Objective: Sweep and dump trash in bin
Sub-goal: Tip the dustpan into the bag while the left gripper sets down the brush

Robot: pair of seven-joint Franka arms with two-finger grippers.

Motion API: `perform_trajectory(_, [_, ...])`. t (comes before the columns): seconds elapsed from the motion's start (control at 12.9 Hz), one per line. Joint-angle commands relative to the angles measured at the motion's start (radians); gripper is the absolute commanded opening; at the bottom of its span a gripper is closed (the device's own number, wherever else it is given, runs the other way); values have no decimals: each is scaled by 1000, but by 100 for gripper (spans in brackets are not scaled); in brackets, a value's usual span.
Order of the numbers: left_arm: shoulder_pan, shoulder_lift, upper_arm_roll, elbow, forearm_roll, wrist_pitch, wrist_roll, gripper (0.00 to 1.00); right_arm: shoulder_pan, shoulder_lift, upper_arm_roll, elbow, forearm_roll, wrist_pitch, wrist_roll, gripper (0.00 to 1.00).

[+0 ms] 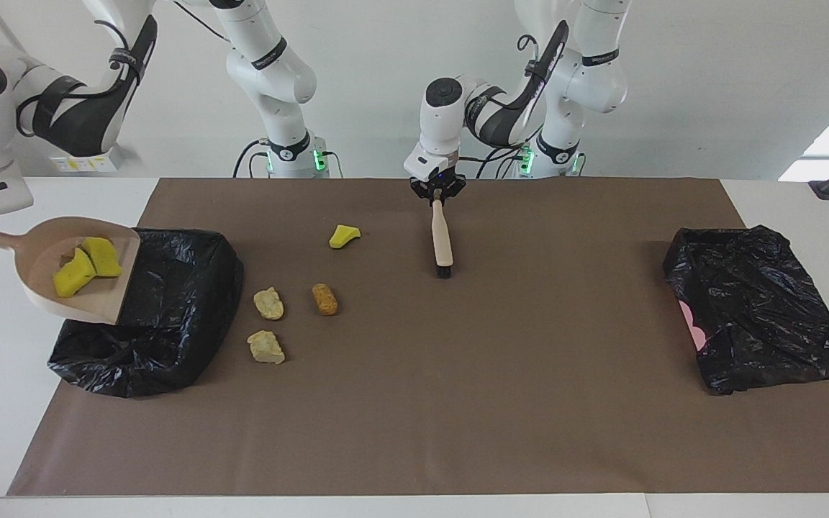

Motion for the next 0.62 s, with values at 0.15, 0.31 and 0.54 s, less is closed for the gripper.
perform_trajectory(0.15, [-4, -3, 18, 43, 20, -50, -20, 100, 41, -18, 6, -7, -117, -82, 10, 0])
perform_trajectory(0.31, [21, -13, 24, 55, 20, -77, -14, 100, 47, -20, 8, -10, -135, -82, 2, 0])
perform_trajectory(0.54, [123, -14, 24, 103, 23, -141, 49, 100, 70, -27, 12, -21, -194, -80, 2, 0])
